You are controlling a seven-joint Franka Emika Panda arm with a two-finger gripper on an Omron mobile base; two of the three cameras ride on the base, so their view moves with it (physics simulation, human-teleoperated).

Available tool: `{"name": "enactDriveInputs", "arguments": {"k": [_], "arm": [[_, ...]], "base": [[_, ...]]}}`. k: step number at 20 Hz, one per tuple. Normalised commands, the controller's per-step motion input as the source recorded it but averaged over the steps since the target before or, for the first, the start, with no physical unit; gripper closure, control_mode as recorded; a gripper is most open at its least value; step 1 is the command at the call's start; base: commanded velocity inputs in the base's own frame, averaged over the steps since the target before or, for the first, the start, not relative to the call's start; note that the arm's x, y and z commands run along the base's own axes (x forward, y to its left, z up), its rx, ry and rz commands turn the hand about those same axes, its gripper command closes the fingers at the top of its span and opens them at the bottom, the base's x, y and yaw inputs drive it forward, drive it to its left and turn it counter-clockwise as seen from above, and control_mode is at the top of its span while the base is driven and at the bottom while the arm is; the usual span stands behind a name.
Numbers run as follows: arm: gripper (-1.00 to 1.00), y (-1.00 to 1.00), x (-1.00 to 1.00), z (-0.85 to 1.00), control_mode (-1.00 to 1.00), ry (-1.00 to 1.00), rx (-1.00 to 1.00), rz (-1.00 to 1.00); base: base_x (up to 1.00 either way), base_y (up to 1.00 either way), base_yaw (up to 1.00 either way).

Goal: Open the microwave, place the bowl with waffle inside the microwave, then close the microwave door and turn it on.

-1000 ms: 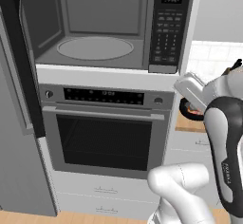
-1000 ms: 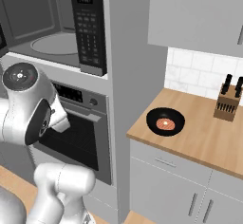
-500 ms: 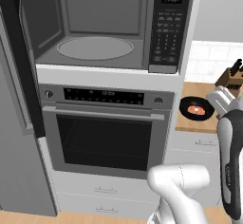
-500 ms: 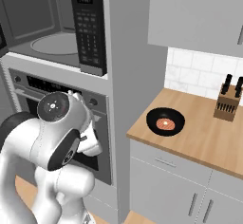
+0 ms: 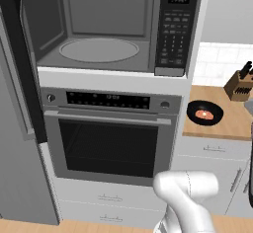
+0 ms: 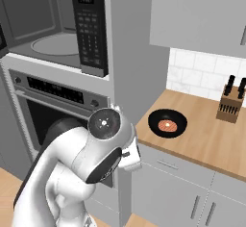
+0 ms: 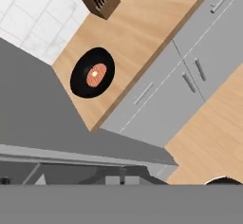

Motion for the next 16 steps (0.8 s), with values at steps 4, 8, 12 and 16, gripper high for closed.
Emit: {"name": "enactDriveInputs", "arguments": {"k": [4, 8, 12, 16], "arm": [[-1.00, -0.91, 0.00, -0.01, -1.00, 0.01, 0.02, 0.01], [-1.00, -0.69, 0.14, 0.00, -1.00, 0.06, 0.03, 0.09], [-1.00, -0.38, 0.52, 0.00, -1.00, 0.18, 0.01, 0.15], [-1.00, -0.10, 0.66, 0.00, -1.00, 0.19, 0.00, 0.13]], "base": [[0.00, 0.00, 0.00], [0.00, 0.00, 0.00], [0.00, 0.00, 0.00], [0.00, 0.00, 0.00]]}}
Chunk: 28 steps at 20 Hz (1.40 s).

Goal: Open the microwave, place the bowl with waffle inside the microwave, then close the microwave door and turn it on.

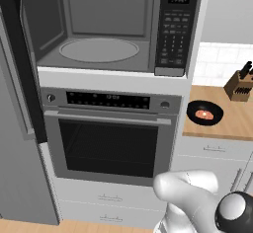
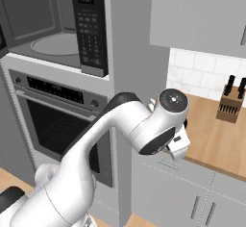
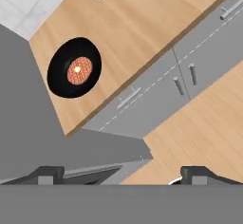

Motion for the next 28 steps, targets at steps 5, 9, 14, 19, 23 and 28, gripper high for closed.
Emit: {"name": "enactDriveInputs", "arguments": {"k": [5, 9, 14, 19, 23, 28], "arm": [[-1.00, 0.00, 0.46, -0.16, -1.00, 0.00, 0.01, 0.15], [-1.00, 0.00, 0.48, -0.28, -1.00, -0.06, 0.01, 0.14], [-1.00, 0.00, 0.50, -0.34, -1.00, -0.04, 0.00, 0.15], [-1.00, -0.01, 0.49, -0.38, -1.00, 0.00, 0.00, 0.12], [-1.00, -0.06, 0.25, -0.35, -1.00, -0.01, 0.00, 0.11], [-1.00, -0.06, 0.12, -0.35, -1.00, -0.05, 0.00, 0.09]], "base": [[0.00, 0.00, 0.00], [0.00, 0.00, 0.00], [0.00, 0.00, 0.00], [0.00, 0.00, 0.00], [0.00, 0.00, 0.00], [0.00, 0.00, 0.00]]}}
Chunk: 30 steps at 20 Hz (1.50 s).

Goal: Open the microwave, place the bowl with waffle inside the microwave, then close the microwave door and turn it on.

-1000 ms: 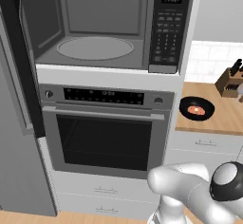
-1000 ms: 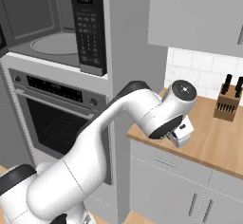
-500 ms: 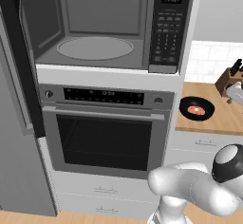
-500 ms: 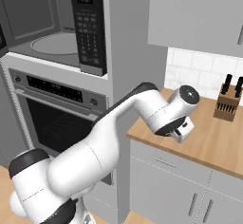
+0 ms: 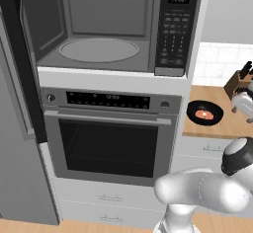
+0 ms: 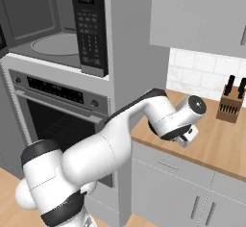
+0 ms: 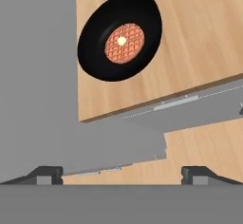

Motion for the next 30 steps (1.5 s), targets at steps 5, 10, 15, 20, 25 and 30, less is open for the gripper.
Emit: {"name": "enactDriveInputs", "arguments": {"k": [5, 10, 15, 20, 25, 30], "arm": [[-1.00, -0.06, 0.15, -0.33, -1.00, -0.04, 0.00, 0.03], [-1.00, -0.03, 0.37, -0.27, -1.00, 0.00, 0.00, 0.00], [-1.00, -0.02, 0.52, -0.15, -1.00, 0.00, 0.00, 0.00], [-1.00, -0.17, 0.34, -0.12, -1.00, 0.00, 0.02, 0.00], [-1.00, -0.28, 0.17, -0.12, -1.00, 0.02, 0.04, 0.00], [-1.00, -0.14, 0.18, -0.15, -1.00, 0.07, 0.02, -0.01]], "base": [[0.00, 0.00, 0.00], [0.00, 0.00, 0.00], [0.00, 0.00, 0.00], [0.00, 0.00, 0.00], [0.00, 0.00, 0.00], [0.00, 0.00, 0.00]]}}
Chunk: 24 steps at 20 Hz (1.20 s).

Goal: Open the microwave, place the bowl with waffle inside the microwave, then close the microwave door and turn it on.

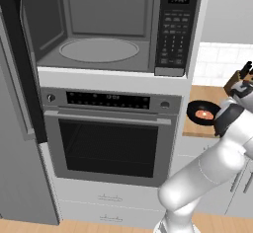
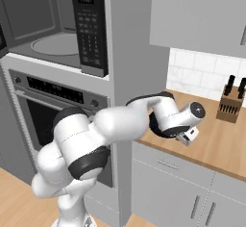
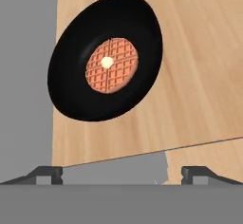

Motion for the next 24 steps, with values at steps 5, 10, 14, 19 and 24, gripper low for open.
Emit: {"name": "enactDriveInputs", "arguments": {"k": [5, 10, 14, 19, 24], "arm": [[-1.00, -0.02, 0.29, -0.24, -1.00, 0.09, 0.00, -0.01], [-1.00, -0.12, 0.27, -0.22, -1.00, 0.06, 0.00, 0.00], [-1.00, -0.23, 0.24, -0.12, -1.00, 0.03, 0.03, 0.00], [-1.00, -0.17, 0.26, -0.11, -1.00, 0.03, 0.03, 0.00], [-1.00, -0.01, 0.33, -0.18, -1.00, 0.05, 0.00, -0.02]], "base": [[0.00, 0.00, 0.00], [0.00, 0.00, 0.00], [0.00, 0.00, 0.00], [0.00, 0.00, 0.00], [0.00, 0.00, 0.00]]}}
